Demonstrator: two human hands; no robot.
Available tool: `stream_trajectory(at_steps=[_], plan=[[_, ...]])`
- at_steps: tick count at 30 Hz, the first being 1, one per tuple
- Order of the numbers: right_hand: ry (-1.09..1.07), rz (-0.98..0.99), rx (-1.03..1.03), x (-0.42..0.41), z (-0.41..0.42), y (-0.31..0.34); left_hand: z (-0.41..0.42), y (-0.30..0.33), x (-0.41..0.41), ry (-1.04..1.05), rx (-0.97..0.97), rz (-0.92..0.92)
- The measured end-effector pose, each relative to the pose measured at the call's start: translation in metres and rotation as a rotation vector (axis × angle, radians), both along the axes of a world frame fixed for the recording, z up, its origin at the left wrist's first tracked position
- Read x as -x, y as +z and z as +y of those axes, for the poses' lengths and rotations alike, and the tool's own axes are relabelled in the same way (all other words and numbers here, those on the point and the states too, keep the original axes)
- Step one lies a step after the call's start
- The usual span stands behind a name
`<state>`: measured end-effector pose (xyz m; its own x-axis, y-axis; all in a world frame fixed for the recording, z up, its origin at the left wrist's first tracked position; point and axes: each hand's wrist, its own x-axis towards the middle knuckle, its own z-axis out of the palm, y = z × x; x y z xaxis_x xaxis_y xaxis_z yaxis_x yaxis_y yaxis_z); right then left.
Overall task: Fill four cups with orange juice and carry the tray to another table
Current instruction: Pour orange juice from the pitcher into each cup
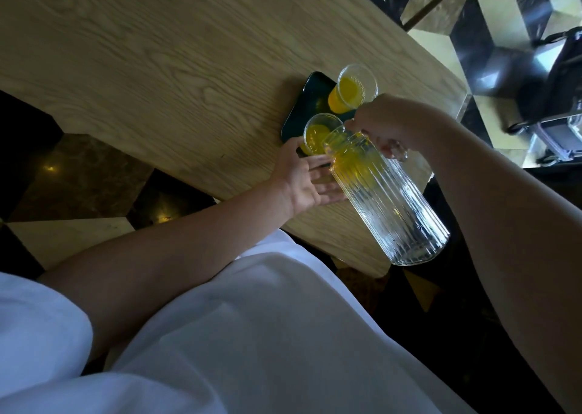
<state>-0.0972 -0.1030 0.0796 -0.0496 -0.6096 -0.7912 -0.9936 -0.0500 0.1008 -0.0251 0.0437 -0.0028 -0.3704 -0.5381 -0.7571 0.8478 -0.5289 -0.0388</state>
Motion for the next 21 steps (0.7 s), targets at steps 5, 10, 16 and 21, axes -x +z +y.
stream_trajectory(at_steps=[5,10,16,21], plan=[[0.136,0.025,-0.033,-0.004,-0.007,-0.01,0.001,0.001,-0.001,0.011,0.009,0.017],[0.308,0.058,-0.06,-0.011,-0.013,-0.017,0.003,0.001,-0.004,0.031,0.024,0.065],[0.363,0.063,-0.078,-0.032,-0.011,-0.021,0.008,0.002,-0.004,0.033,0.026,0.104],[0.455,0.043,-0.056,-0.031,-0.015,-0.009,0.009,0.005,-0.007,0.053,0.032,0.117]])
